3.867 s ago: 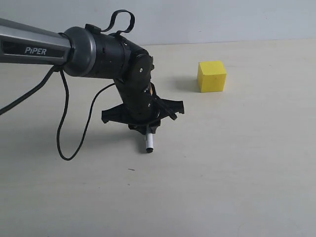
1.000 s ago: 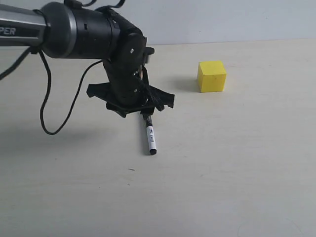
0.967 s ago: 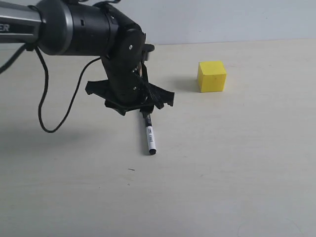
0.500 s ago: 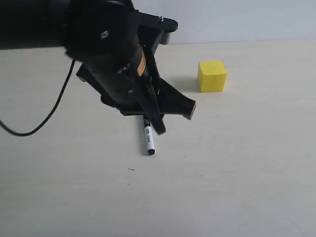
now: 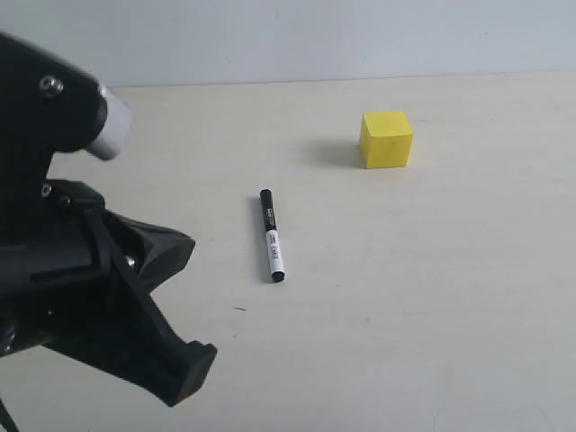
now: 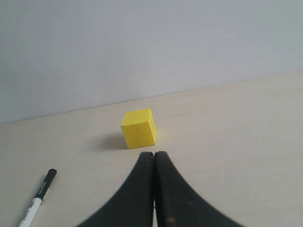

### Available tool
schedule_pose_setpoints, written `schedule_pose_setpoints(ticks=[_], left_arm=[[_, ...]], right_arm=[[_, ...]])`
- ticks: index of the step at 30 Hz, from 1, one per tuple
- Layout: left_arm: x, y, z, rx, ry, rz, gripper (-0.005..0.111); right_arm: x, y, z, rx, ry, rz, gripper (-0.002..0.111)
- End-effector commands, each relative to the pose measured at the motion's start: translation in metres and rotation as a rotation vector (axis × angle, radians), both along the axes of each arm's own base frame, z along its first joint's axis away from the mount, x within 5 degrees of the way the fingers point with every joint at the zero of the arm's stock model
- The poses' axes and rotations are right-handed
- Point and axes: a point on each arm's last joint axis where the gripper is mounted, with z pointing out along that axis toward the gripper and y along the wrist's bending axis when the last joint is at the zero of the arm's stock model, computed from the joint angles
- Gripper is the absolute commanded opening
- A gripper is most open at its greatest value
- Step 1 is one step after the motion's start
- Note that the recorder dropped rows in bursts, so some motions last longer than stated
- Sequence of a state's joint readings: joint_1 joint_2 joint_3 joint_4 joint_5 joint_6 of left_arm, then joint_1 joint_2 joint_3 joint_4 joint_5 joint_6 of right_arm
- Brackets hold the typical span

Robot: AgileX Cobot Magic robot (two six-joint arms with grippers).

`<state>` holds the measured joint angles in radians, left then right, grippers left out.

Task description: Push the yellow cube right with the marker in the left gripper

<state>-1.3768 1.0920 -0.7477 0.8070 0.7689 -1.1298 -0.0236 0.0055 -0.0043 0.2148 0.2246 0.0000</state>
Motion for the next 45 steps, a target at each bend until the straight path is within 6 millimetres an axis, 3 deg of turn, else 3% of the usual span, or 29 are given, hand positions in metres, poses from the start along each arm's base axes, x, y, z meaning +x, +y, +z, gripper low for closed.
schedule_pose_setpoints(ticks=[1,16,22,26,29,33,37,45], left_arm=[[-0.004,0.010,-0.016,0.037,0.016,-0.004,0.000],[-0.003,0.010,-0.017,0.044,-0.001,-0.014,0.000],[0.010,0.018,-0.014,0.032,-0.009,0.049,0.000],[0.029,0.037,-0.007,-0.041,0.012,0.189,0.000],[0.042,0.055,0.005,-0.187,0.028,0.279,0.000],[0.047,0.086,0.018,-0.407,-0.073,0.301,0.000],[0.028,0.124,0.022,-0.592,-0.243,0.310,0.000],[-0.024,0.178,-0.001,-0.714,-0.516,0.494,0.000]], right_arm=[[0.000,0.000,-0.001,0.002,-0.004,-0.001,0.000],[0.000,0.000,-0.001,0.002,-0.004,-0.001,0.000],[0.000,0.000,-0.001,0.002,-0.004,-0.001,0.000],[0.000,0.000,-0.001,0.002,-0.004,-0.001,0.000],[0.000,0.000,-0.001,0.002,-0.004,-0.001,0.000],[0.000,0.000,-0.001,0.002,-0.004,-0.001,0.000],[0.000,0.000,-0.001,0.002,-0.004,-0.001,0.000],[0.000,0.000,-0.001,0.002,-0.004,-0.001,0.000]])
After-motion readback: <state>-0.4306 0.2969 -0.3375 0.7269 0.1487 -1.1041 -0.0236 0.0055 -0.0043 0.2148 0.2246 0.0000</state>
